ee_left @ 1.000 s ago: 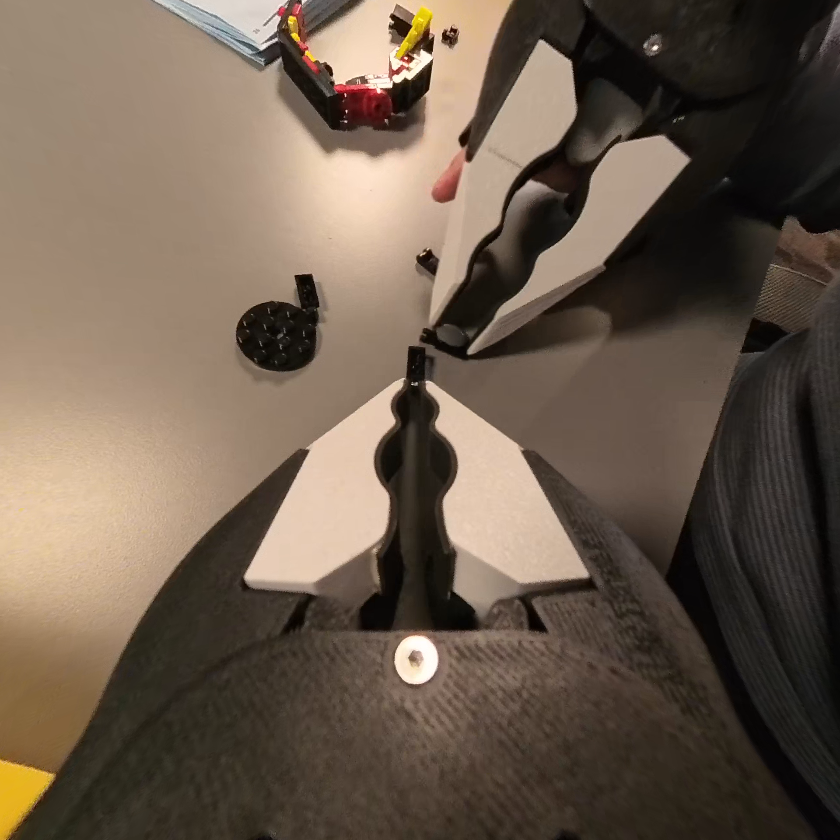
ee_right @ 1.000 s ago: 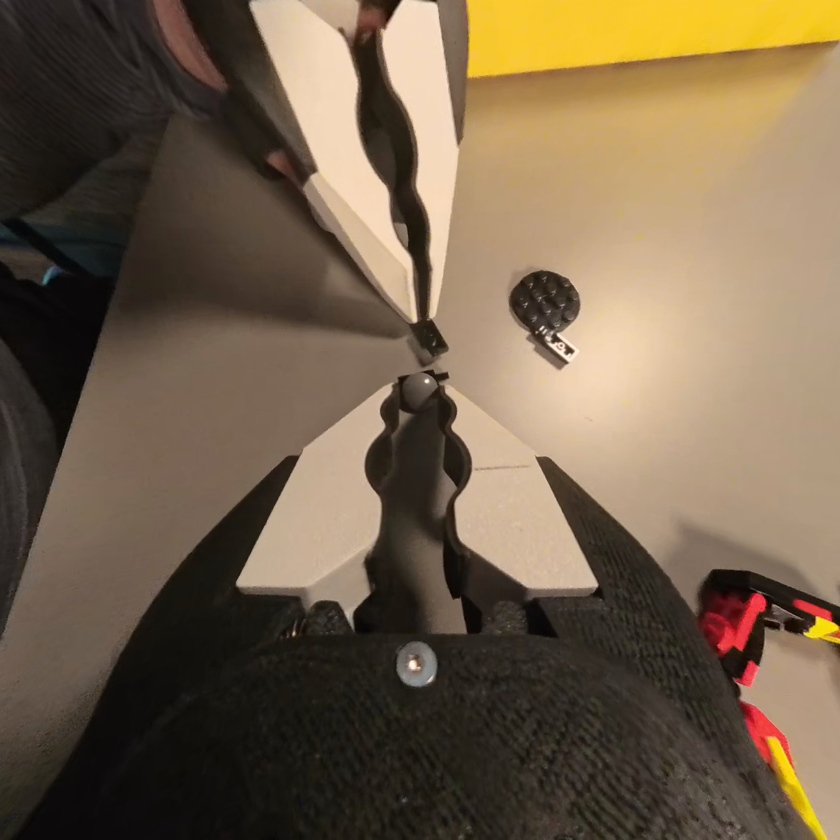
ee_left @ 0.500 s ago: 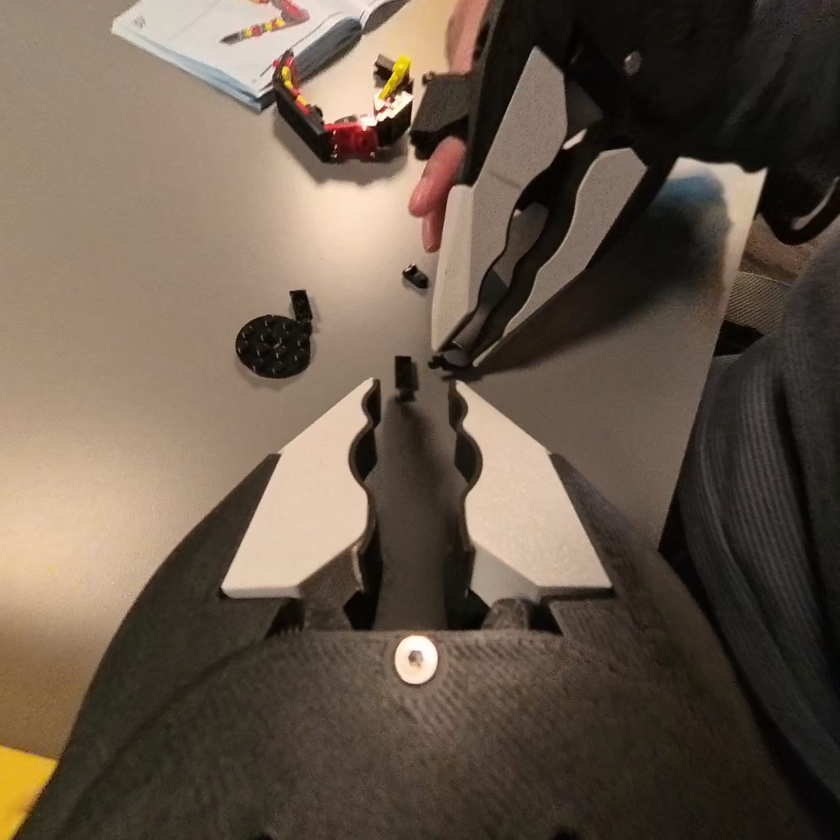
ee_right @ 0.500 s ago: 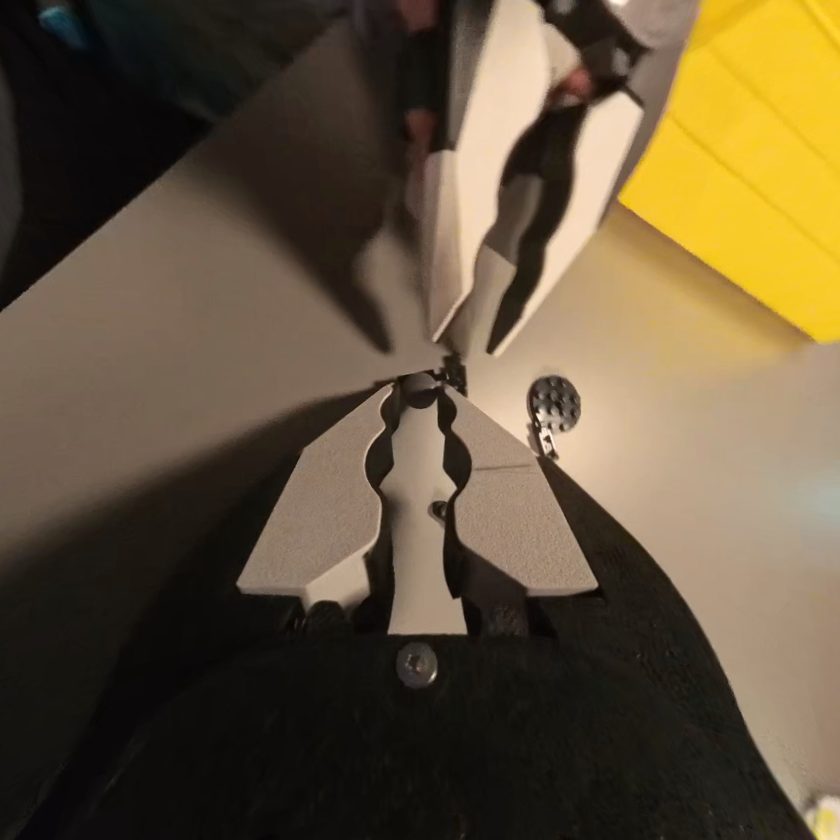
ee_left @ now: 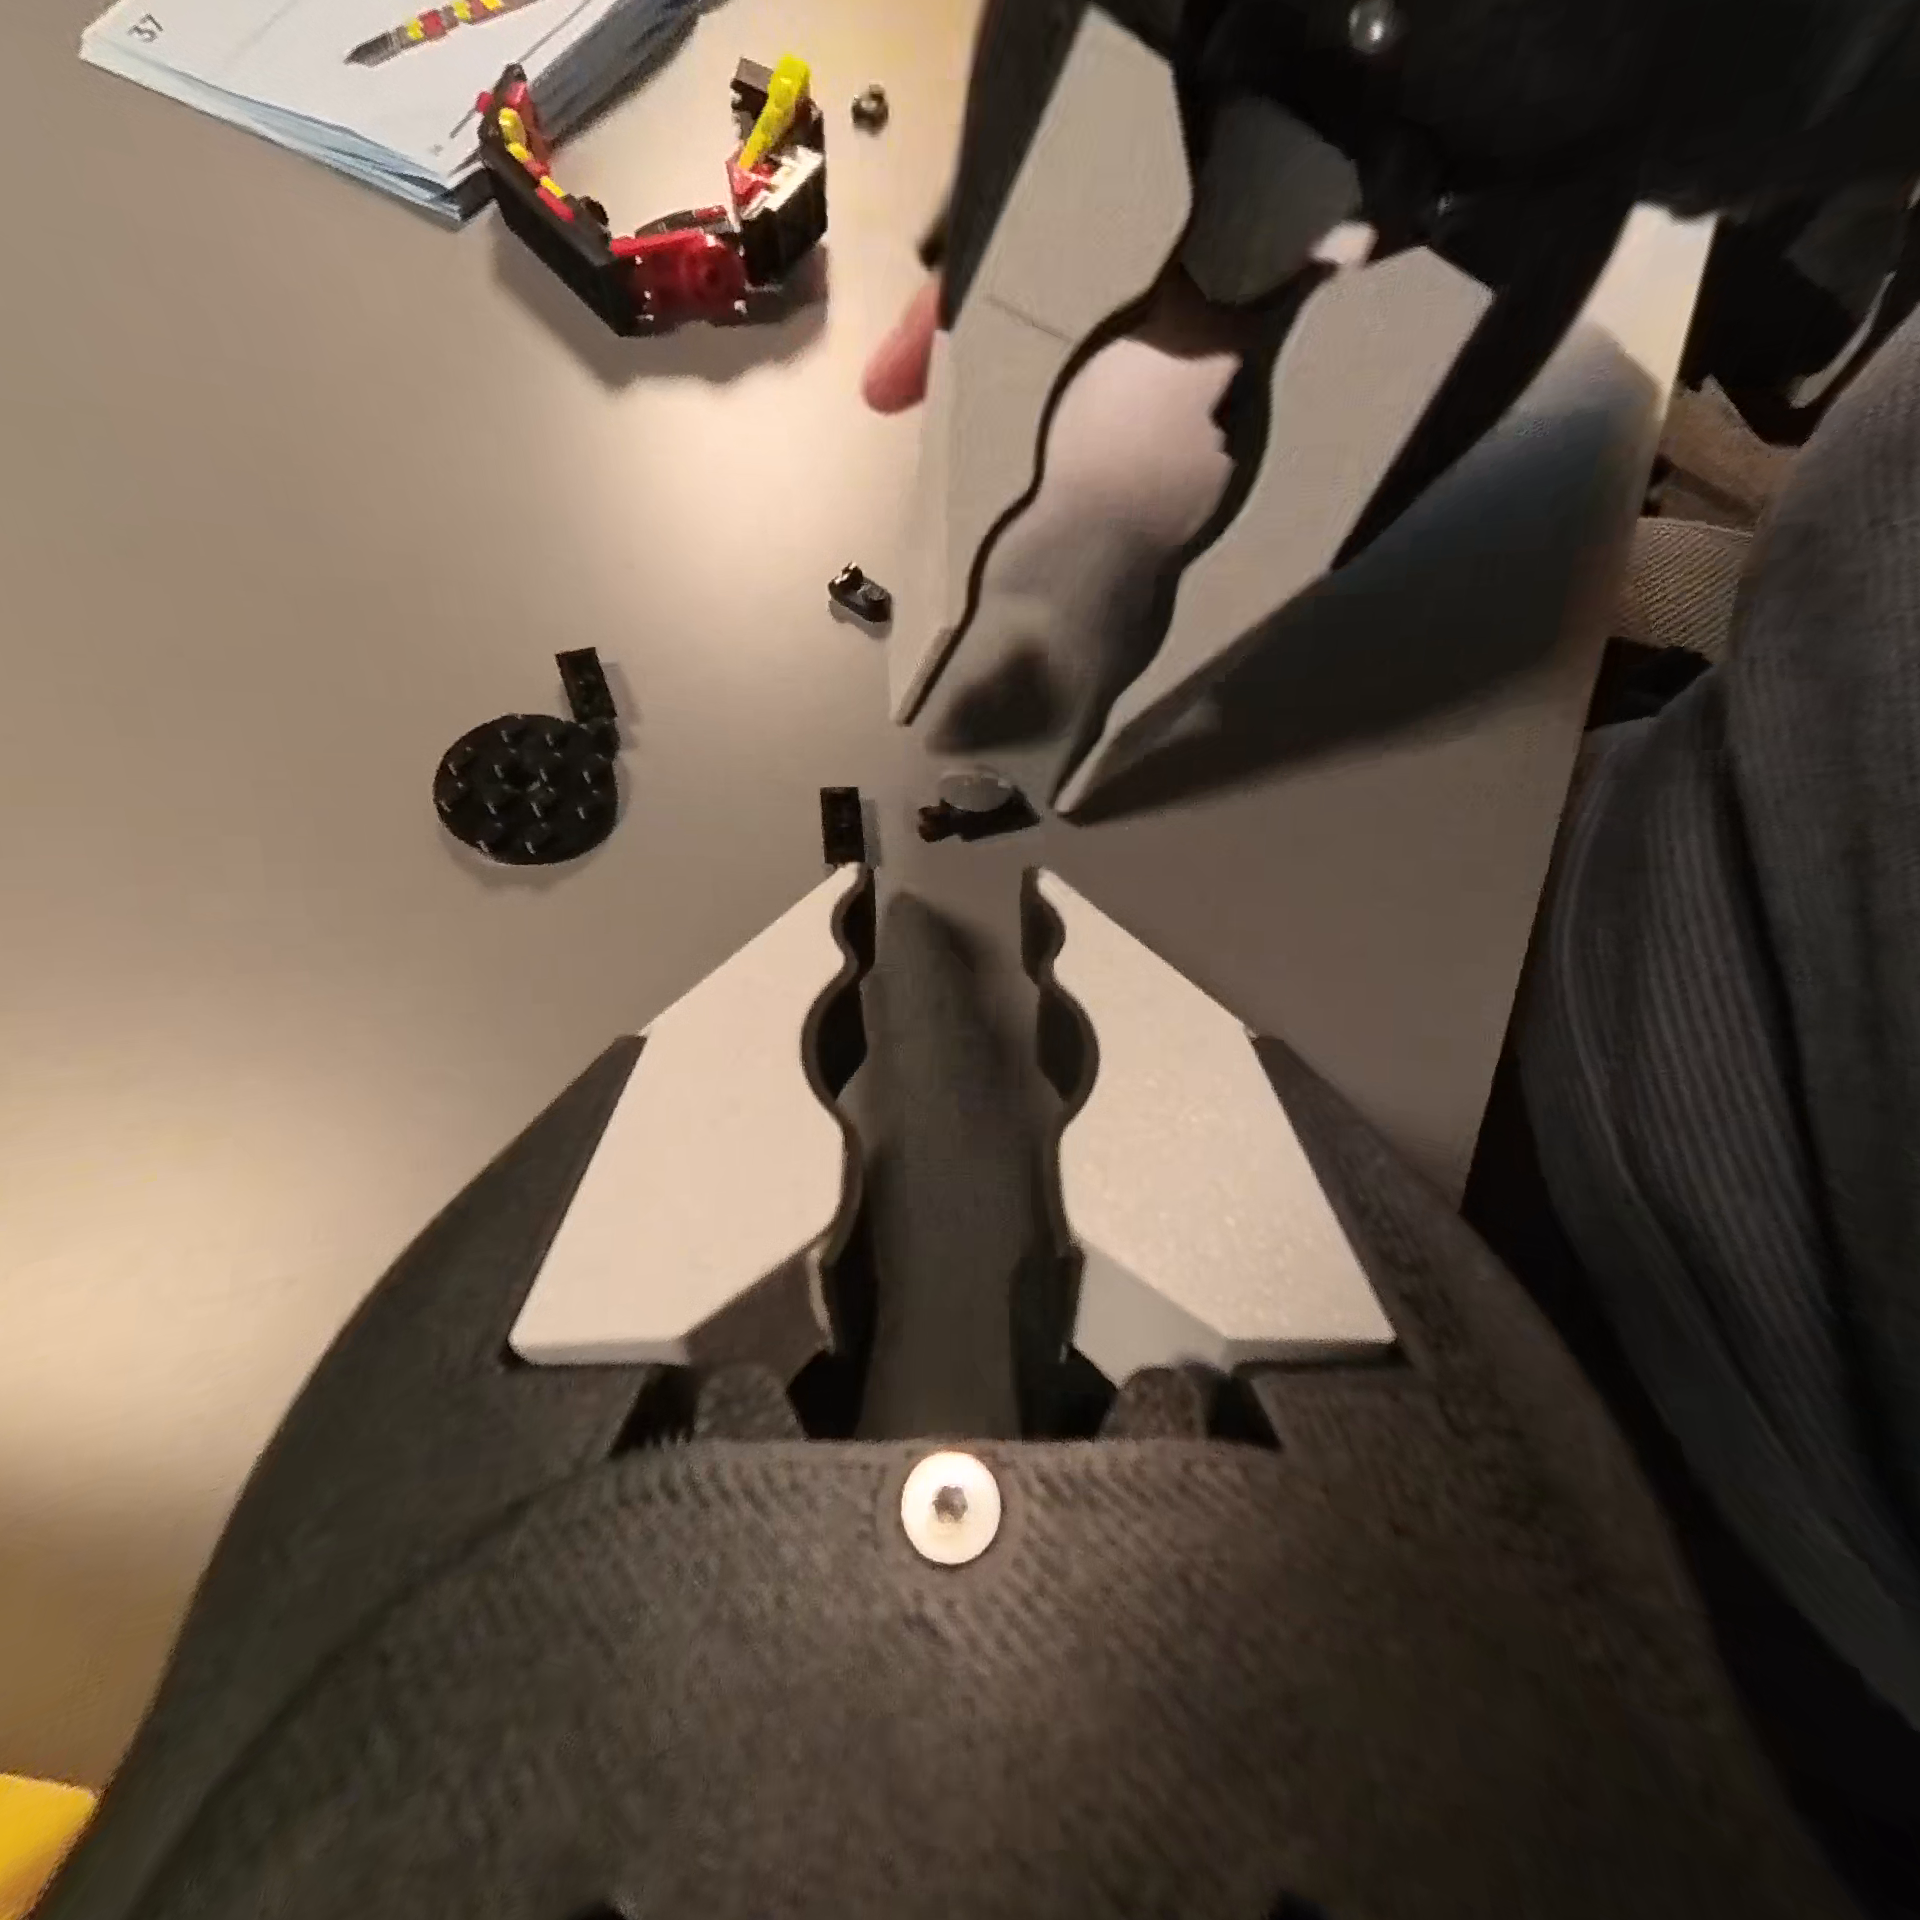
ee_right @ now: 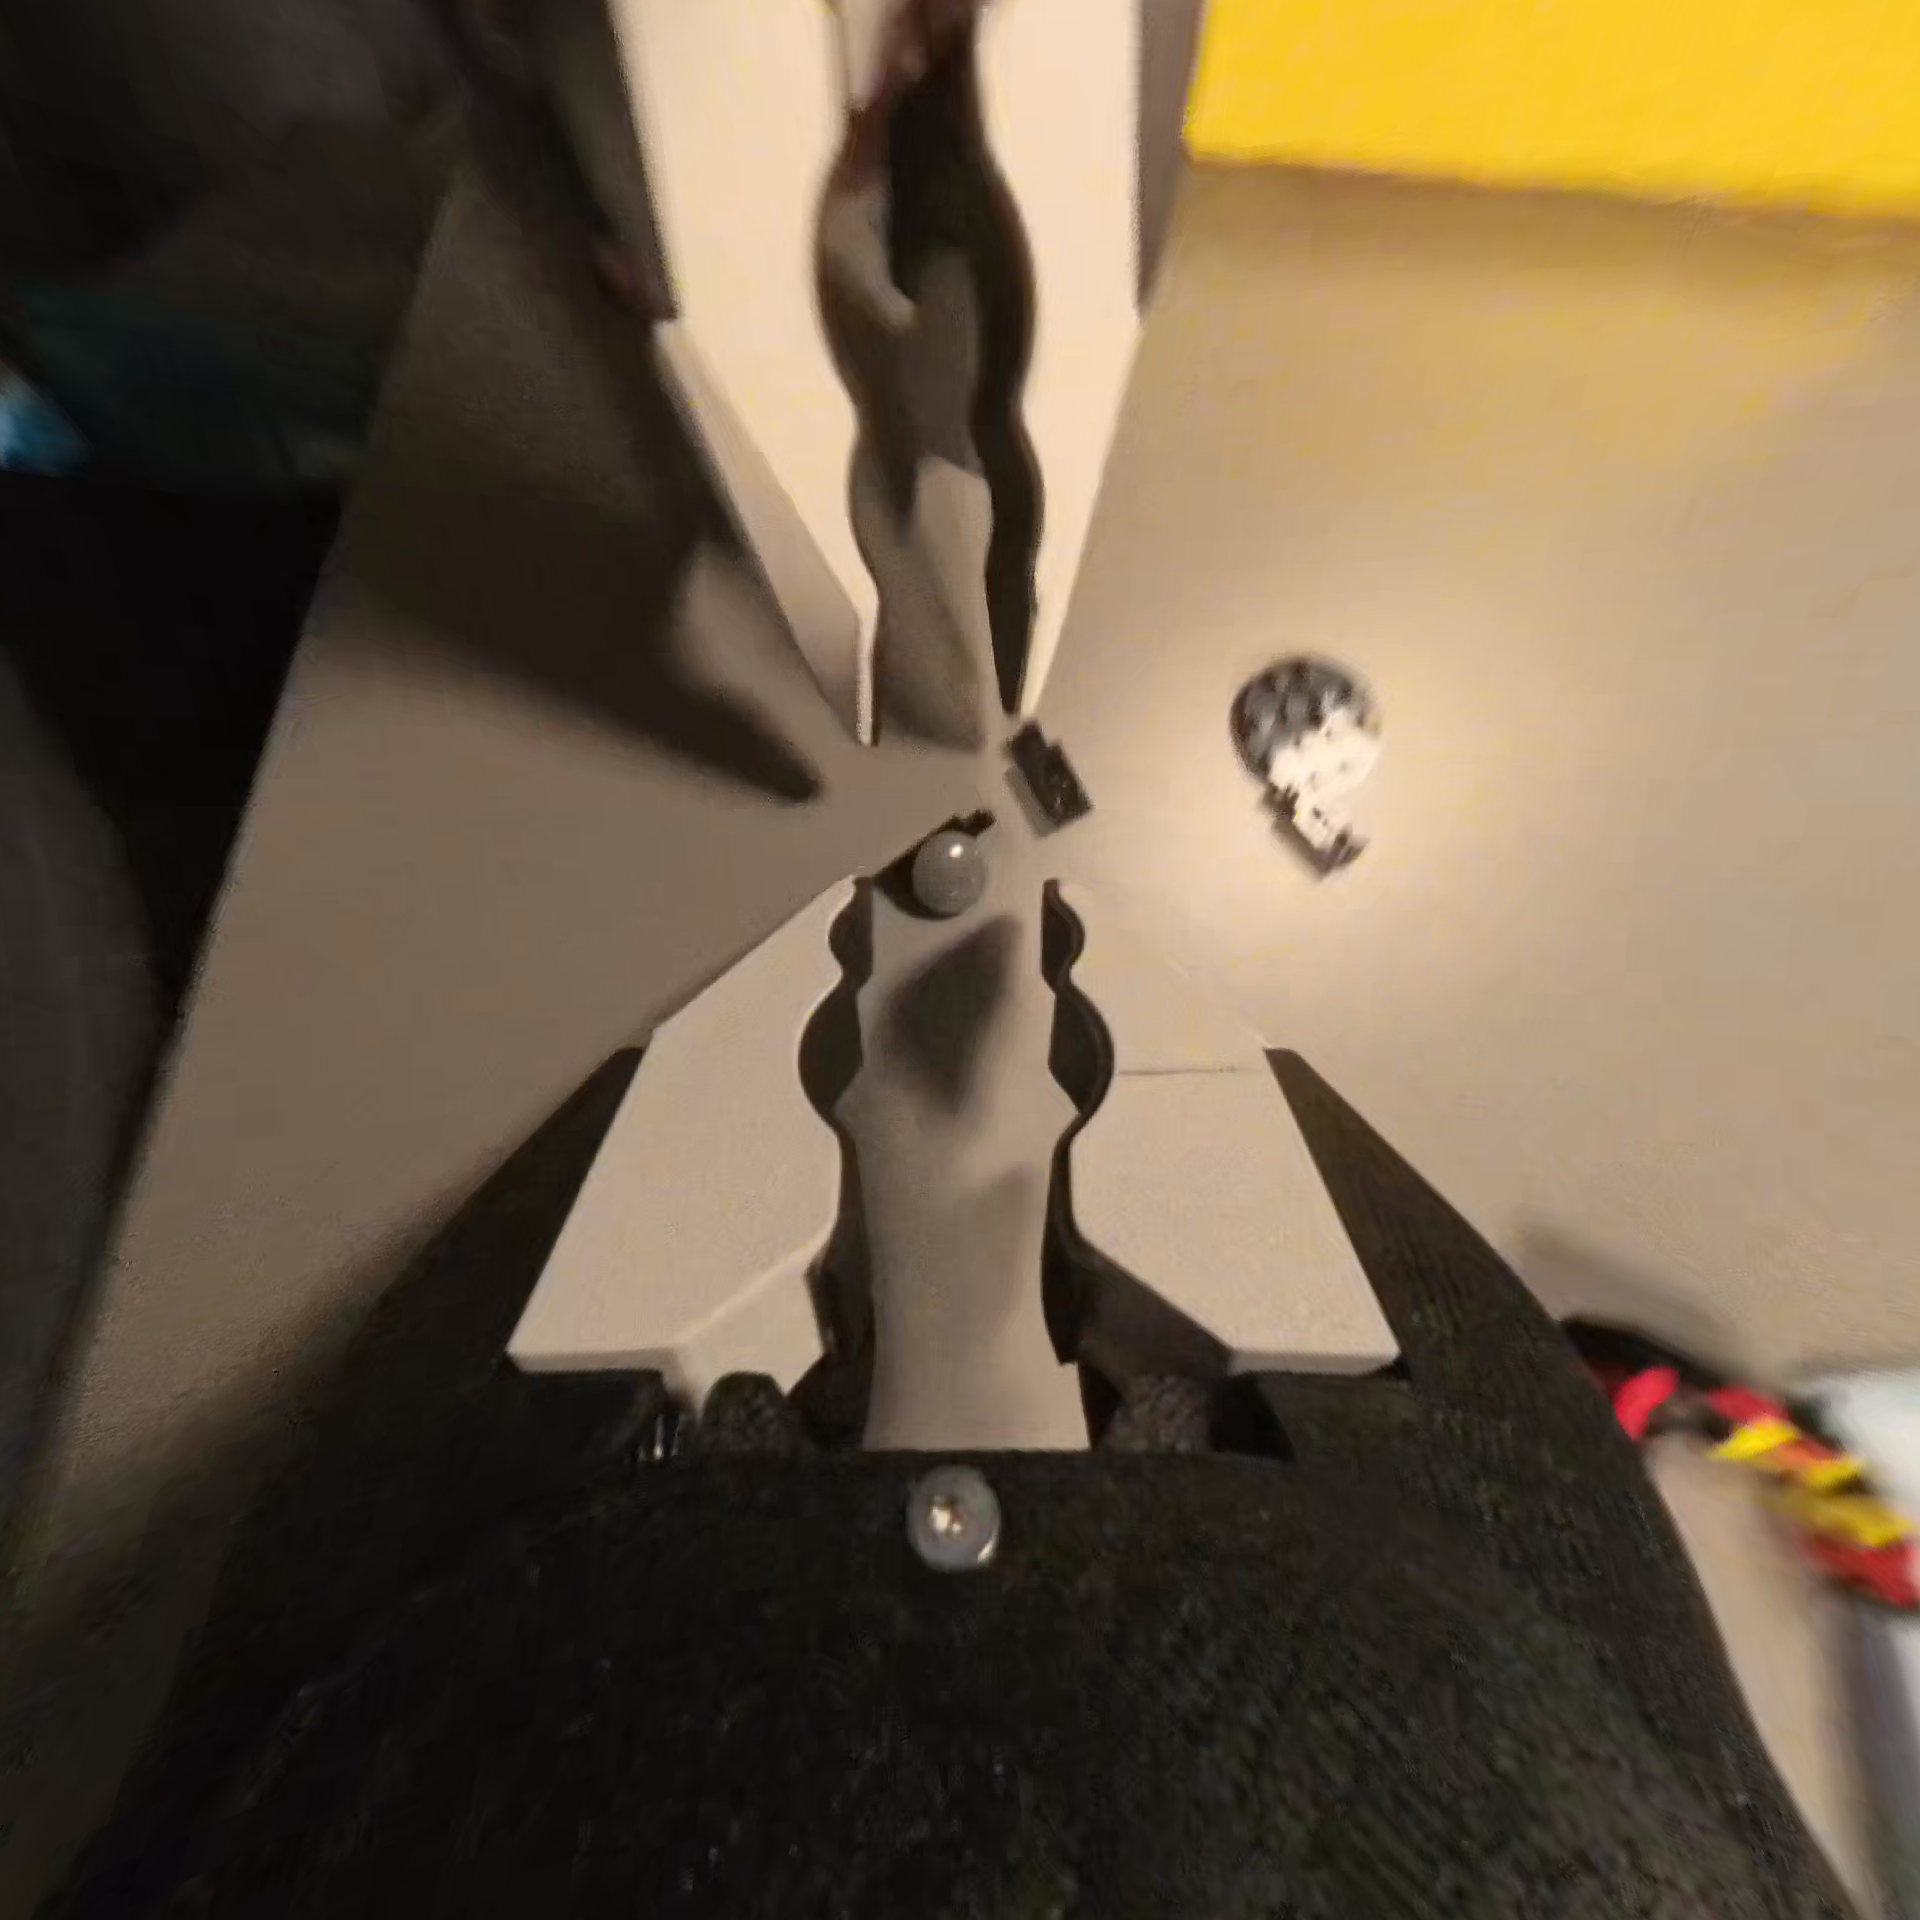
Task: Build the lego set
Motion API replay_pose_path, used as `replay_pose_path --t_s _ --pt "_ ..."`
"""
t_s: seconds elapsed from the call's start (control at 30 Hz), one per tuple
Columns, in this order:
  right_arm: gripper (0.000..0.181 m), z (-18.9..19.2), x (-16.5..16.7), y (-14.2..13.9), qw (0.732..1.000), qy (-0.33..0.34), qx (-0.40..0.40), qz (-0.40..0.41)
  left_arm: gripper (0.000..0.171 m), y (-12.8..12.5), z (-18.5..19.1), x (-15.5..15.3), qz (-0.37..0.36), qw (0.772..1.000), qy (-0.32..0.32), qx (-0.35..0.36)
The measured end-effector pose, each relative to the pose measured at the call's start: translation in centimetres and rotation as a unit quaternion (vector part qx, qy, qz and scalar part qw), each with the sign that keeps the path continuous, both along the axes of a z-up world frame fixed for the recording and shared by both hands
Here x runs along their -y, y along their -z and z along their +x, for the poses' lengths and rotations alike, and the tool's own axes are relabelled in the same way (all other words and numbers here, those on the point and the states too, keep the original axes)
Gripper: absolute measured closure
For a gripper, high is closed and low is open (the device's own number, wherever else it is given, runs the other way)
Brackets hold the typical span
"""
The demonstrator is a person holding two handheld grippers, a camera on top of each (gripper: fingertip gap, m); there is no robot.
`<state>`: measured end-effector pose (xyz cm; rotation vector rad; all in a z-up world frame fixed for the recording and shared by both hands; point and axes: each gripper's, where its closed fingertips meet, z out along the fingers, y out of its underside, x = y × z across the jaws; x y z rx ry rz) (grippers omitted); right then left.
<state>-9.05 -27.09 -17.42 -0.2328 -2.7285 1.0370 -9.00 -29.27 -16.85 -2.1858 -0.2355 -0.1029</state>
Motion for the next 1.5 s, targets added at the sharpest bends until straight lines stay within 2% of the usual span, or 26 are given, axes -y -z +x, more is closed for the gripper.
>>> replay_pose_path --t_s 0.1,0.17,0.27,0.4,0.53,0.8,0.93,1.03,1.2,1.33,1.5 --pt "0.147 1.0 0.8 -0.2 0.984 0.124 0.1 -0.08 0.145 -0.2 -0.4 0.1 0.008 1.0 -0.014 0.015" --pt "0.149 0.9 0.8 -0.2 0.97 0.193 0.109 -0.102 0.145 -0.4 -0.7 0.1 0.017 0.999 -0.021 0.017" --pt "0.152 0.3 0.3 0.3 0.962 0.247 0.064 -0.093 0.145 -0.7 -0.9 0.2 0.027 0.999 -0.03 0.012" --pt "0.162 -0.3 0.2 0.4 0.961 0.261 0.039 -0.086 0.145 -0.5 -1.3 0.2 0.02 0.999 -0.041 0.023" --pt "0.167 -0.5 0.2 0.4 0.969 0.231 0.036 -0.078 0.146 0.3 -1.3 0.2 -0.002 0.998 -0.042 0.038" --pt "0.174 -0.1 1.0 0.2 0.995 0.059 -0.048 -0.06 0.151 0.3 -1.5 0.2 -0.003 0.998 -0.048 0.038" --pt "0.177 -0.1 1.2 0.0 0.993 -0.019 -0.102 -0.049 0.151 0.2 -1.2 0.2 0.0 0.999 -0.038 0.038" --pt "0.178 0.2 1.3 0.1 0.992 -0.05 -0.106 -0.048 0.152 -0.7 -0.6 0.1 0.028 0.999 -0.02 0.024" --pt "0.166 0.2 1.2 -0.3 0.992 -0.058 -0.086 -0.07 0.155 0.0 0.8 0.1 0.009 0.998 -0.012 0.064" --pt "0.159 -0.2 1.1 -0.8 0.991 -0.062 -0.078 -0.09 0.161 0.3 0.6 0.1 -0.002 0.998 -0.025 0.062" --pt "0.139 -0.2 1.6 -0.4 0.99 -0.094 -0.058 -0.083 0.163 0.3 0.5 0.0 -0.002 0.997 -0.033 0.065"
